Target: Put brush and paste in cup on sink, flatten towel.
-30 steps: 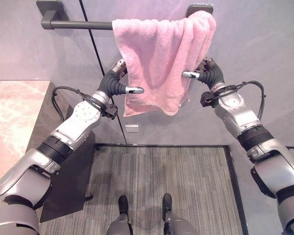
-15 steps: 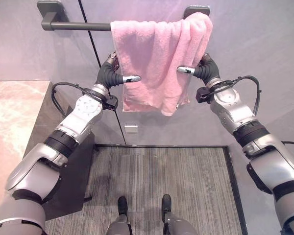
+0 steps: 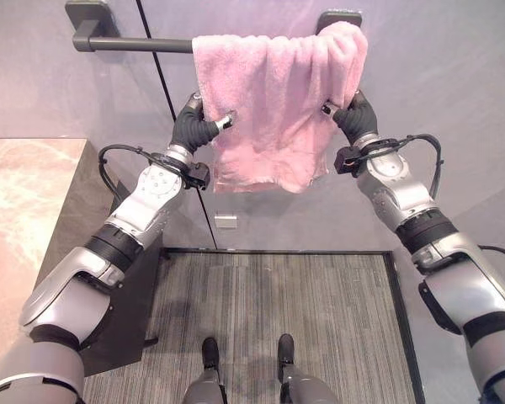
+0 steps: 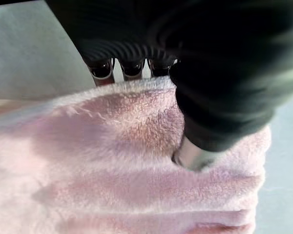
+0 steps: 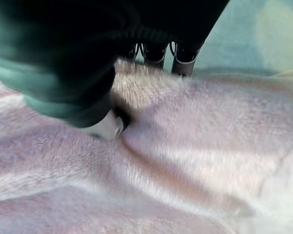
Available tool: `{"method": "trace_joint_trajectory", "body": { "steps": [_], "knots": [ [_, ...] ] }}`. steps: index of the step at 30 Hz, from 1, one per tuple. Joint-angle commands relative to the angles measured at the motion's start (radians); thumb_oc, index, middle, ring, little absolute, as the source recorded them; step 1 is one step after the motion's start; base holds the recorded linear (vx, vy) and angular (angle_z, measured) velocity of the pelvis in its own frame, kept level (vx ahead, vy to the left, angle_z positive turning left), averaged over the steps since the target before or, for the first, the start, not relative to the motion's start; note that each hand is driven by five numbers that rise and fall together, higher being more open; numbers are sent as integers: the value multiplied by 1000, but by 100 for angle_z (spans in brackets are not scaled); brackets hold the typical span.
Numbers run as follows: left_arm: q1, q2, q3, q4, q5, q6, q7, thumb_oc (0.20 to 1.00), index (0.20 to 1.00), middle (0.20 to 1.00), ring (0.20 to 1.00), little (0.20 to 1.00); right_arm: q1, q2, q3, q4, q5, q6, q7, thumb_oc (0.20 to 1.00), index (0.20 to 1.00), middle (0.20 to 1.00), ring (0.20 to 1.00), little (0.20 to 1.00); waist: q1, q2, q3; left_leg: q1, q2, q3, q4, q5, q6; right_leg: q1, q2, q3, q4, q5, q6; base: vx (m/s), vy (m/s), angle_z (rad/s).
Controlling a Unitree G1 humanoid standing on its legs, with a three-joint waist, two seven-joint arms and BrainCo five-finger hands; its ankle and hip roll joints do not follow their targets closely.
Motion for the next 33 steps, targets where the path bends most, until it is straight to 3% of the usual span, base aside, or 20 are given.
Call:
{"method": "trace_joint_trajectory", "body": {
  "steps": [1,4,13,17,26,33],
  "knots": [
    [-19,19,43,29,12,-48,-10,241,241,241,241,241,-45,-4,-41,-20,-8,-71,-13,200,200,200,200,200,28,-21,-37,91,5,13,4,-38,-31,13,-54,37,-2,40,91,0,0,0],
    [8,36,51,20,46,-36,-13,200,200,200,200,200,-3,-5,-31,-80,-44,-65,2,200,200,200,200,200,30,-20,-48,111,5,17,4,-46,-28,32,-56,35,-2,33,90,54,8,3],
    [106,63,218,-116,38,-69,46,200,200,200,200,200,90,40,-18,-440,-98,-80,31,200,200,200,200,200,21,-36,-73,139,4,29,4,-62,-25,51,-57,40,-2,27,93,10,4,0],
    [155,72,260,-123,51,-63,57,200,200,200,200,200,90,52,34,-487,-94,-59,71,200,200,200,200,200,24,-48,-78,144,-1,35,4,-67,-20,53,-58,46,-2,30,95,-6,5,-1],
    [145,67,232,-39,54,-44,61,200,200,200,200,200,24,126,118,-282,-30,-12,75,200,200,200,200,200,53,-66,-57,113,-10,25,4,-57,-12,26,-66,47,-2,46,94,-38,8,-1],
    [108,63,208,21,52,-35,60,200,200,200,200,200,17,138,134,-261,-47,-3,72,200,200,200,200,200,54,-67,-39,87,-12,27,4,-49,-12,-1,-70,48,-2,60,97,-24,7,1]
  ]
}}
